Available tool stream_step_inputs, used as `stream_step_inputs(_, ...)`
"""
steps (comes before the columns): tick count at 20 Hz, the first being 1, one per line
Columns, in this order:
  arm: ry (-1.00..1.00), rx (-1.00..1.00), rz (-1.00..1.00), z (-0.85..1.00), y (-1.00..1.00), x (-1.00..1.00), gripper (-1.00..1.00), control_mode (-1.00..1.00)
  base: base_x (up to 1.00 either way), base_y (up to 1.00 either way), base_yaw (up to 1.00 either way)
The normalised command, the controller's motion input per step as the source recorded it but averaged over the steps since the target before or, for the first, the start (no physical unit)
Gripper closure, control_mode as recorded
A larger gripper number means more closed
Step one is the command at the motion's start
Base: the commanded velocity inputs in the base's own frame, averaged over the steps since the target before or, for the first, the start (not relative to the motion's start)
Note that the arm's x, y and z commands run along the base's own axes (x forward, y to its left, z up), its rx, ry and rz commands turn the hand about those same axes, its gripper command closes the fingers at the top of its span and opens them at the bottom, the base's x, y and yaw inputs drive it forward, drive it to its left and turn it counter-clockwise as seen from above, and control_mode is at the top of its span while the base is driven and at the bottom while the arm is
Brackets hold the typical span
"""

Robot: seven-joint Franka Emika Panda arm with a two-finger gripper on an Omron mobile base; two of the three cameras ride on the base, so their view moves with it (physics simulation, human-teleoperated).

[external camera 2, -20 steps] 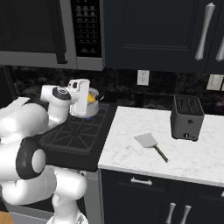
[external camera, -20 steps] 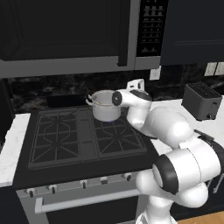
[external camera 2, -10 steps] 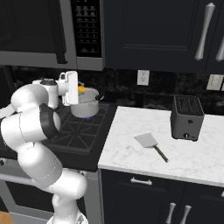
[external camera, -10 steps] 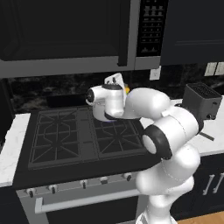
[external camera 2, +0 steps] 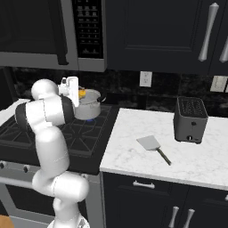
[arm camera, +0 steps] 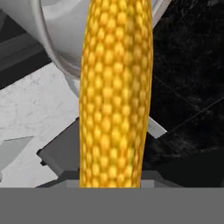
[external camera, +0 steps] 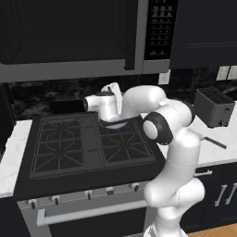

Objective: Put the cucumber and corn in the pot. Retrieve the spatula and lightly stir the vegetables in the pot.

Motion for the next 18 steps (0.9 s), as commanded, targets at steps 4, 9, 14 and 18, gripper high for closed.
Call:
stream_step_inputs(4, 0.08, 0.00, 0.00, -0.12, 0.00, 0.43, 1.00, -1.00, 0.00, 0.00, 0.00)
stream_step_inputs(9, 0.11, 0.00, 0.00, -0.11, -0.03, 0.33, 1.00, -1.00, 0.00, 0.00, 0.00)
stream_step_inputs(14, 0.11, 0.00, 0.00, -0.32, -0.05, 0.22, 1.00, -1.00, 0.00, 0.00, 0.00)
stream_step_inputs(18, 0.09, 0.00, 0.00, -0.08, -0.01, 0.25, -1.00, -1.00, 0.00, 0.00, 0.00)
